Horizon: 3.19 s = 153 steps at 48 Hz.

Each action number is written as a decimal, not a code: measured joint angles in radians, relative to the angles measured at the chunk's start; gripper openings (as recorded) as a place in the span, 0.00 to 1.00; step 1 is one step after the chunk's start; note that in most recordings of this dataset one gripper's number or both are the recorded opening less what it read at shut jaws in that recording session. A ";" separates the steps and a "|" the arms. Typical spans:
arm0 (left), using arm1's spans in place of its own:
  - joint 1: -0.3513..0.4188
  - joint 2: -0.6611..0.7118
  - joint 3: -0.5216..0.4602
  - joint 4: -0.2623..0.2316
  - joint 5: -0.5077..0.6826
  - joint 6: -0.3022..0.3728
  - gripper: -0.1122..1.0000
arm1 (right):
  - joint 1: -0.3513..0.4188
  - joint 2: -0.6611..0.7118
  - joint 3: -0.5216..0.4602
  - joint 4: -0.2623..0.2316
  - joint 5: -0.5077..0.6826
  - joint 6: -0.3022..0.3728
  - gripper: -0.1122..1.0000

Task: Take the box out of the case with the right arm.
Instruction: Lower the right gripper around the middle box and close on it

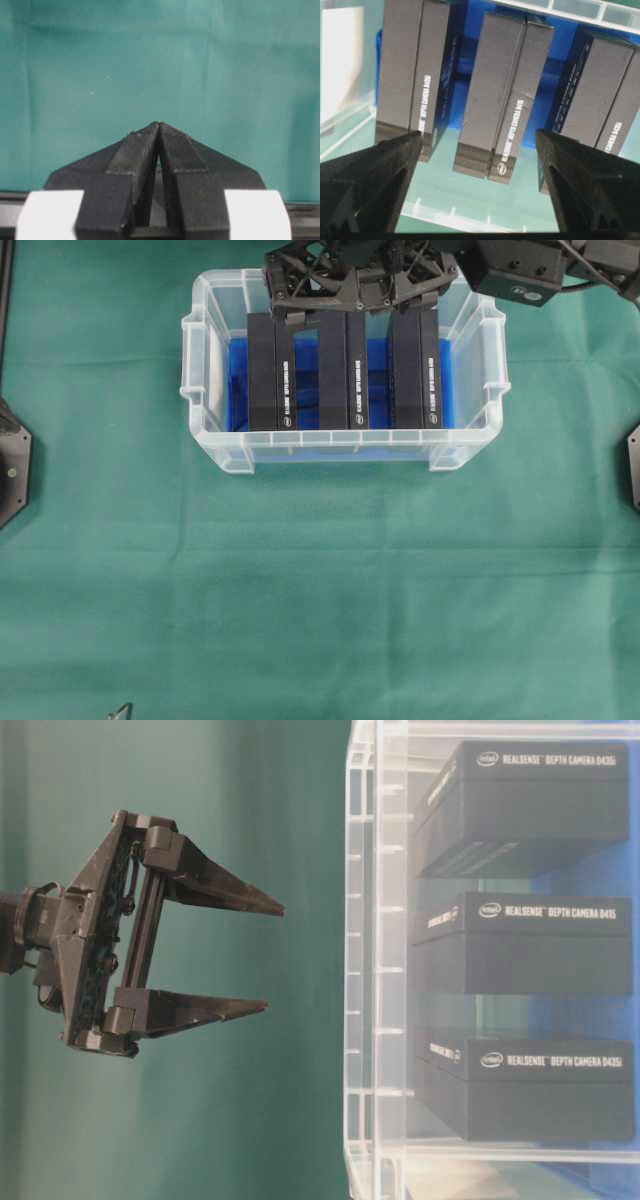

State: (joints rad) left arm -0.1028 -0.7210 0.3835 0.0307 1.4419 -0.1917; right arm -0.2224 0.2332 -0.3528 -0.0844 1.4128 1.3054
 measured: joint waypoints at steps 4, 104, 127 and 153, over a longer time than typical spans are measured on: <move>0.000 0.000 0.000 0.000 0.000 0.000 0.10 | 0.000 -0.002 0.000 -0.002 0.000 0.000 0.93; 0.000 0.017 -0.002 0.000 -0.003 -0.002 0.10 | 0.006 0.114 0.302 0.071 -0.327 0.041 0.93; 0.000 0.015 -0.002 -0.002 -0.003 -0.002 0.10 | 0.006 0.120 0.302 0.080 -0.316 0.078 0.69; 0.000 0.017 -0.002 0.000 -0.005 -0.002 0.10 | 0.009 0.121 0.298 0.072 -0.313 0.097 0.70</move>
State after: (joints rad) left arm -0.1028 -0.7041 0.3820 0.0307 1.4373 -0.1933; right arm -0.2132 0.3543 -0.0552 -0.0123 1.0999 1.4021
